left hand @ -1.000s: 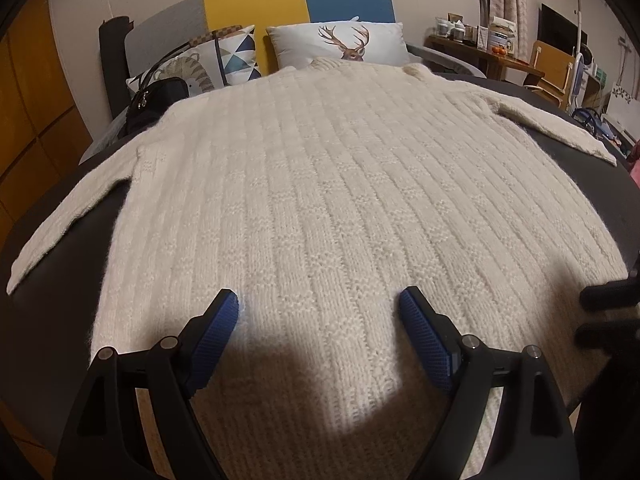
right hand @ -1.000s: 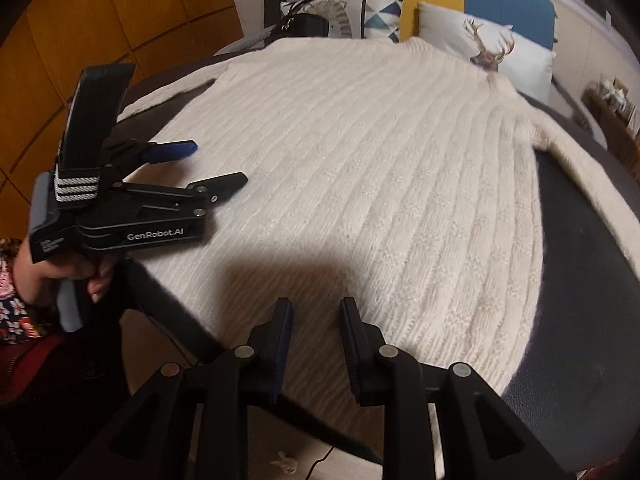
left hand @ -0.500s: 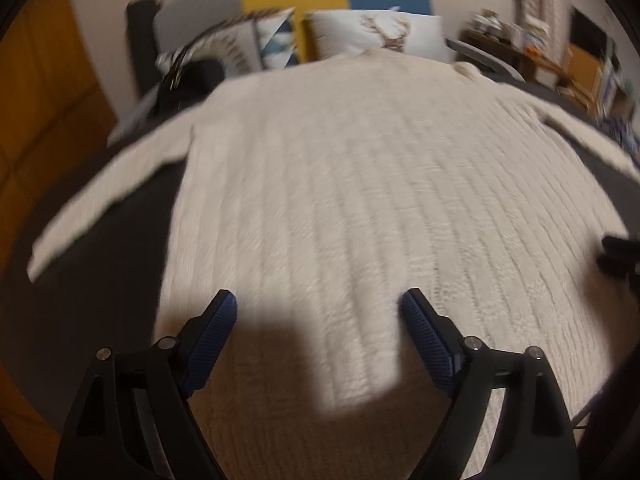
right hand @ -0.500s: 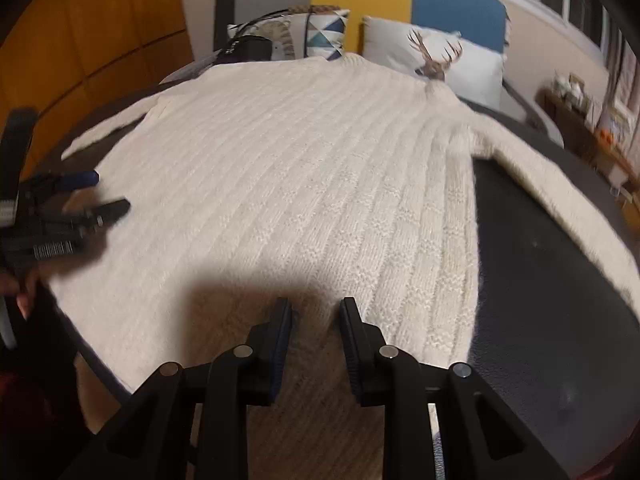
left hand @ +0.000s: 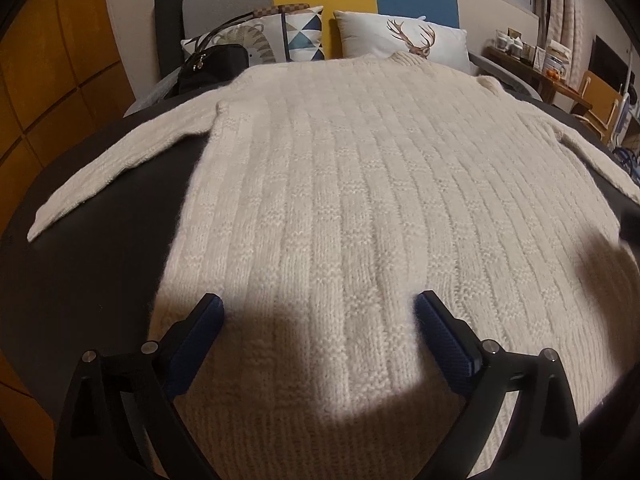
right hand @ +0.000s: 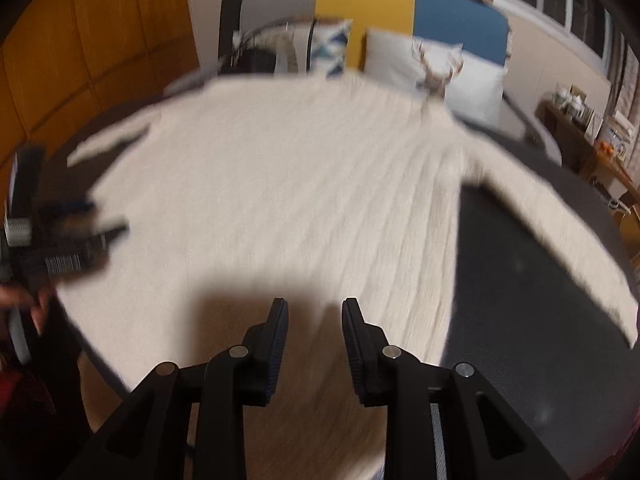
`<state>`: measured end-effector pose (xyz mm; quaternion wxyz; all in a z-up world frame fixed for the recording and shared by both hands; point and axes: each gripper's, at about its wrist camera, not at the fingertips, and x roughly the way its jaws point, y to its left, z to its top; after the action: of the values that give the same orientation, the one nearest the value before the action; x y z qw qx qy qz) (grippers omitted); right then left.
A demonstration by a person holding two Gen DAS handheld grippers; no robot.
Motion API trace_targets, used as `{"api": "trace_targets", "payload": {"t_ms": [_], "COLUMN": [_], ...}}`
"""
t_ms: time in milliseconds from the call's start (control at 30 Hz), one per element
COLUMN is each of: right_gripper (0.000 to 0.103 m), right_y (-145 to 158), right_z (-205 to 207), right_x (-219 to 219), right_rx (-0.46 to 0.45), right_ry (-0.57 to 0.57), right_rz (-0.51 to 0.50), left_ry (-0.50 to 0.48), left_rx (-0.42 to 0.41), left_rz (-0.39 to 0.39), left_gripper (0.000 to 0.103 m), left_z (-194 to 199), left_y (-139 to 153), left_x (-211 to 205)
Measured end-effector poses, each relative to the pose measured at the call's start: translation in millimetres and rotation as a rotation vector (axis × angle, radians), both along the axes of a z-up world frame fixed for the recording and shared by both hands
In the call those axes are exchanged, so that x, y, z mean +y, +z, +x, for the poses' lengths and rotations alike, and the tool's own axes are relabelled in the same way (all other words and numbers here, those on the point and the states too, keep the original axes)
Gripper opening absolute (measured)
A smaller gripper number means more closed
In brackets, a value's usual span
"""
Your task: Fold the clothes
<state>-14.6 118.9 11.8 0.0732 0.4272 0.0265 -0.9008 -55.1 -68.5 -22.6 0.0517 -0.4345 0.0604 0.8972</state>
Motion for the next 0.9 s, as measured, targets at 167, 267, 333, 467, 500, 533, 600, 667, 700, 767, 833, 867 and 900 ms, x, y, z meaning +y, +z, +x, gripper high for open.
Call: {"api": "trace_targets", "payload": {"t_ms": [167,267,333,467,500,533,600,667,700,767,833,867,900], "right_gripper": [0.028,0.028,0.028,0.029,0.029,0.029,0.029,0.029,0.03,0.03,0.031,0.032,0.032], "right_y": [7.0,-5.2,-16.2,-36.1,-36.8,-37.4,-37.8,-37.9,-38.4,-39.5,-39.9,-39.9,-39.0], "right_z": [-70.0,-105.6,-118.8,-120.8,-115.7,-110.9,-101.1,-92.1,-90.2,-88.0,-87.2,-87.8,-89.4], "right_x": [-1.4,-3.6,-5.3,-11.5,-11.5,-10.8,-8.5,-4.0,-2.5,0.1,0.4,-2.1,-4.2], "right_rx": [-0.049,-0.087,-0.11,-0.111,-0.094,-0.086,-0.076,-0.07,-0.063,-0.048,-0.034,-0.03,-0.032], "right_ry": [-0.085,-0.103,-0.11,-0.093,-0.086,-0.081,-0.073,-0.066,-0.068,-0.079,-0.088,-0.085,-0.072], "right_rz": [0.066,0.048,0.033,0.061,0.068,0.072,0.075,0.074,0.067,0.047,0.039,0.055,0.075], "left_ry": [0.002,0.001,0.001,0.003,0.005,0.007,0.006,0.01,0.013,0.021,0.028,0.025,0.021], "left_rx": [0.007,0.003,0.002,0.004,0.004,0.003,0.002,0.002,0.004,0.006,0.006,-0.009,-0.023], "left_rz": [0.004,0.007,0.009,0.01,0.011,0.014,0.017,0.019,0.018,0.013,0.012,0.02,0.029], "left_gripper": [0.1,0.1,0.101,0.101,0.102,0.102,0.102,0.102,0.102,0.102,0.102,0.102,0.103], "left_z": [0.5,0.0,-0.6,-0.2,-0.5,-0.7,-1.0,-1.6,-1.6,-1.5,-1.3,-3.3,-5.3], "left_y": [-2.2,-3.2,-3.2,-3.2,-3.7,-4.1,-4.2,-4.1,-4.2,-4.0,-3.3,-1.0,1.4], "left_x": [-0.3,-1.1,-1.4,-1.5,-1.5,-1.8,-1.9,-1.9,-1.6,-0.6,-0.3,-1.7,-3.2]}}
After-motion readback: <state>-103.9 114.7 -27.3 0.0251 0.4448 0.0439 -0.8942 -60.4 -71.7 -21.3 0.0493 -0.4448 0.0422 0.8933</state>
